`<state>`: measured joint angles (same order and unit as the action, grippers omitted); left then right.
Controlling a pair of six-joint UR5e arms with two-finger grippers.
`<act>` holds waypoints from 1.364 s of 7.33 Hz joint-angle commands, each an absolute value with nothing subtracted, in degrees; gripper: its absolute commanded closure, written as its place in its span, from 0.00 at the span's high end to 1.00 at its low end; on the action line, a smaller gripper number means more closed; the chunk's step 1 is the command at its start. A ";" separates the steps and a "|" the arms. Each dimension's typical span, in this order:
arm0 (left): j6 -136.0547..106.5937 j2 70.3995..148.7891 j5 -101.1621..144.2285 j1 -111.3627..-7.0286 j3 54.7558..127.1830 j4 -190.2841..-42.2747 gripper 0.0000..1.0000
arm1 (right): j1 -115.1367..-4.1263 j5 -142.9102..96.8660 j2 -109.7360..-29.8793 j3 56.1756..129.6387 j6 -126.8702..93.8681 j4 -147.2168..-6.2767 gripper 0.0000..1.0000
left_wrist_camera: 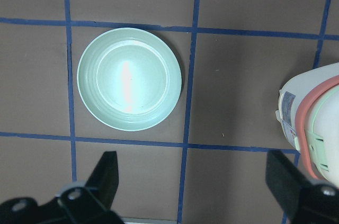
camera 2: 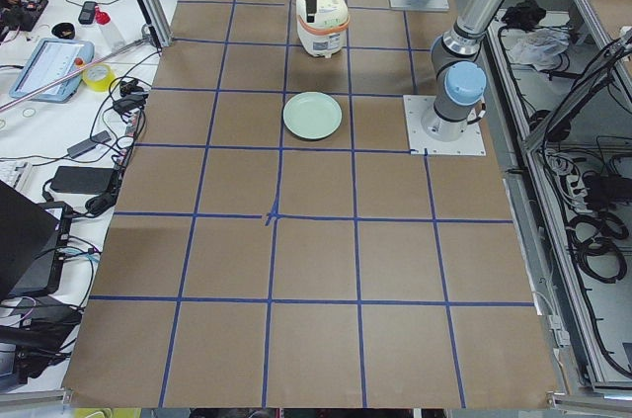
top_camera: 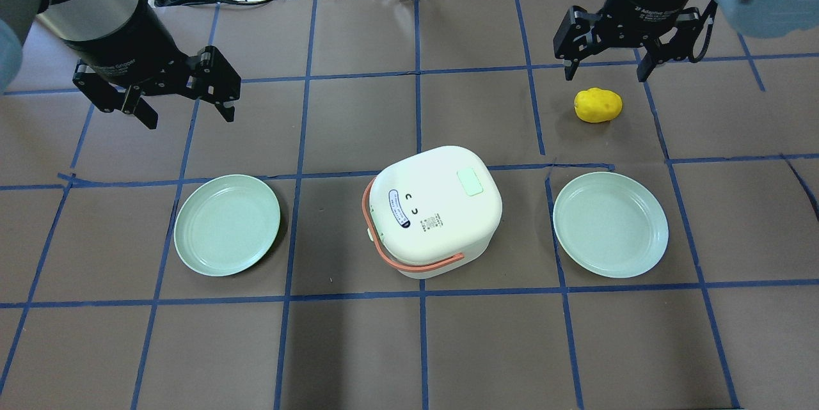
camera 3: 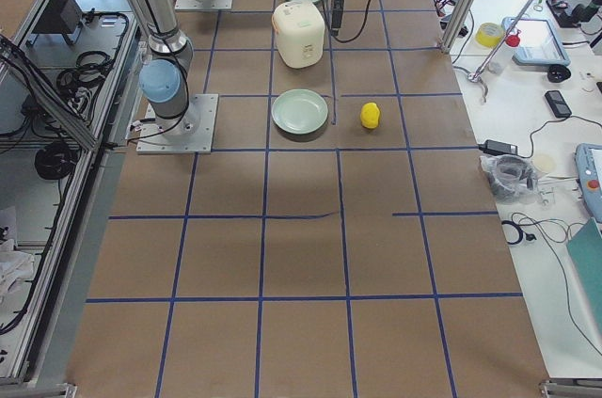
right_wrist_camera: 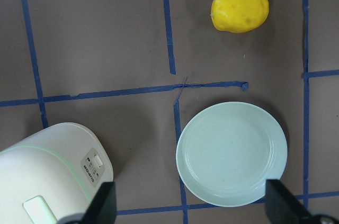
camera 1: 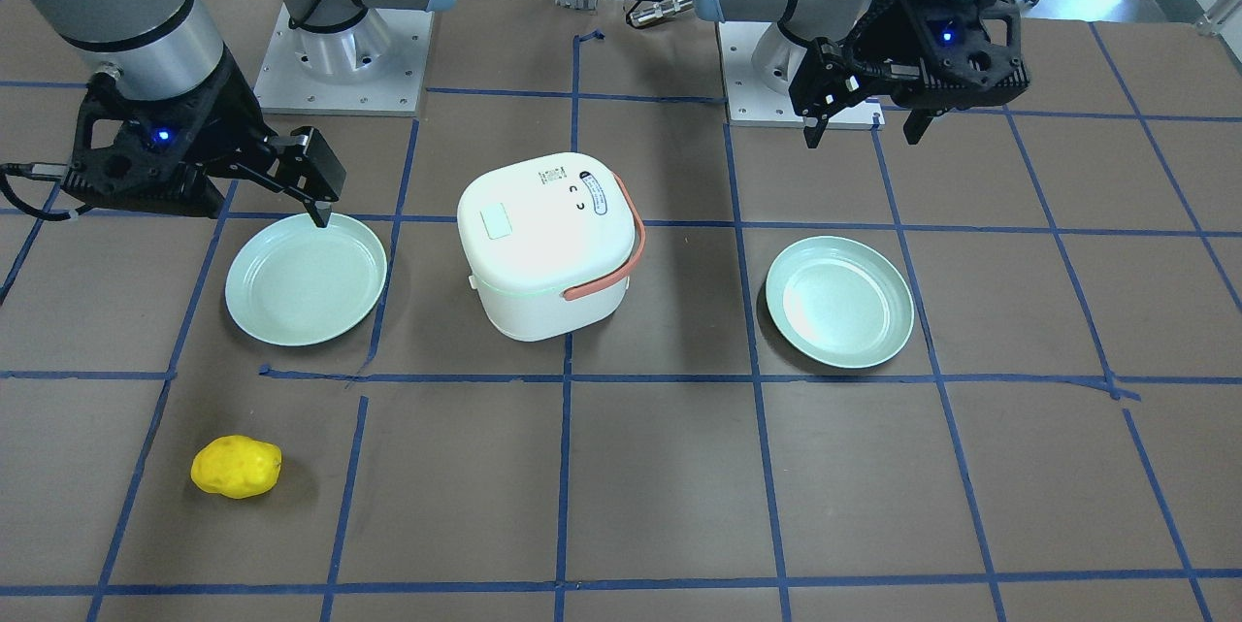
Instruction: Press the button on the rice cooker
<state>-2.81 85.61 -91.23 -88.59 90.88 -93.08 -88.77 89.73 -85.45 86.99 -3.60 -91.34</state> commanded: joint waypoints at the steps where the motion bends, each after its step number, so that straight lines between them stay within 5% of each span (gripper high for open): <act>1: -2.81 85.61 -91.23 -88.59 90.88 -93.08 1.00 | -88.77 89.74 -85.43 87.19 -3.60 -91.32 1.00; 10: -2.81 85.61 -91.23 -88.59 90.88 -93.08 1.00 | -88.86 86.48 -85.69 87.01 -4.39 -91.67 1.00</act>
